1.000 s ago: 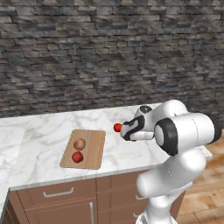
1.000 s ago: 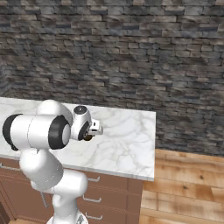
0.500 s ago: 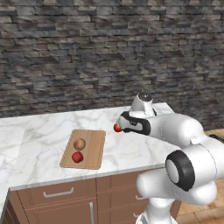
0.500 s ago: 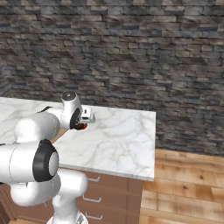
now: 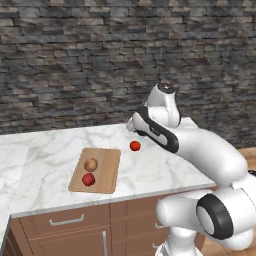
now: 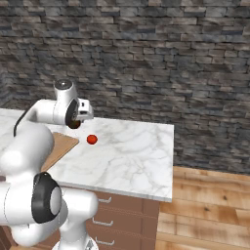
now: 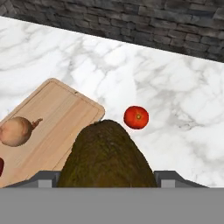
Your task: Place the avocado, onion, tomato, and bell pepper on the cutting board.
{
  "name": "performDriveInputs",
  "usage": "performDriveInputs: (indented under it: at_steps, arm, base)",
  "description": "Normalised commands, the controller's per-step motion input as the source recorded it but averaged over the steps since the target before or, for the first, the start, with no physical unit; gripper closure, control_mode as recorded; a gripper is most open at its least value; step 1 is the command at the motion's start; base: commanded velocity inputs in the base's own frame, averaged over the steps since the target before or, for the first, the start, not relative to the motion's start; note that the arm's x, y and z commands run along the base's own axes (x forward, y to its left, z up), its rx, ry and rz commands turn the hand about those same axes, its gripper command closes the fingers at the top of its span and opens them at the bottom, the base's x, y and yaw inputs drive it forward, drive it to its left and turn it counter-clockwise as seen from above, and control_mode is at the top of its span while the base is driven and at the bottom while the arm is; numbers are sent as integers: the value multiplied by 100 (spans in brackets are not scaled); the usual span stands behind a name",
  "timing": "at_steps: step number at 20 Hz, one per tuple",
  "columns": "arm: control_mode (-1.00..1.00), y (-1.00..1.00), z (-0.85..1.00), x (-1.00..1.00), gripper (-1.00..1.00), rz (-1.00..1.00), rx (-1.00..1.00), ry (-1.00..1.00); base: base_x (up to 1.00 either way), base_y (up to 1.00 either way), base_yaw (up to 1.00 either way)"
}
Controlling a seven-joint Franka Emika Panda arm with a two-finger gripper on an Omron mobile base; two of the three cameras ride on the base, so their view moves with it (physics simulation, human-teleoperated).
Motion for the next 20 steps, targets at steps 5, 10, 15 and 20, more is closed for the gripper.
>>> performDriveInputs:
  at_steps: [5,10,15,20]
  arm:
    - [-100,43,75,-18,100,2,0,0]
    - [-100,29,23,-3,100,2,0,0]
    - [-100,21,-6,0,100,0,0,0]
    - [-100,30,-45,0,100,0,-1,2]
  base:
    - [0,0,0]
    - [0,0,0]
    - [0,0,0]
    - [0,0,0]
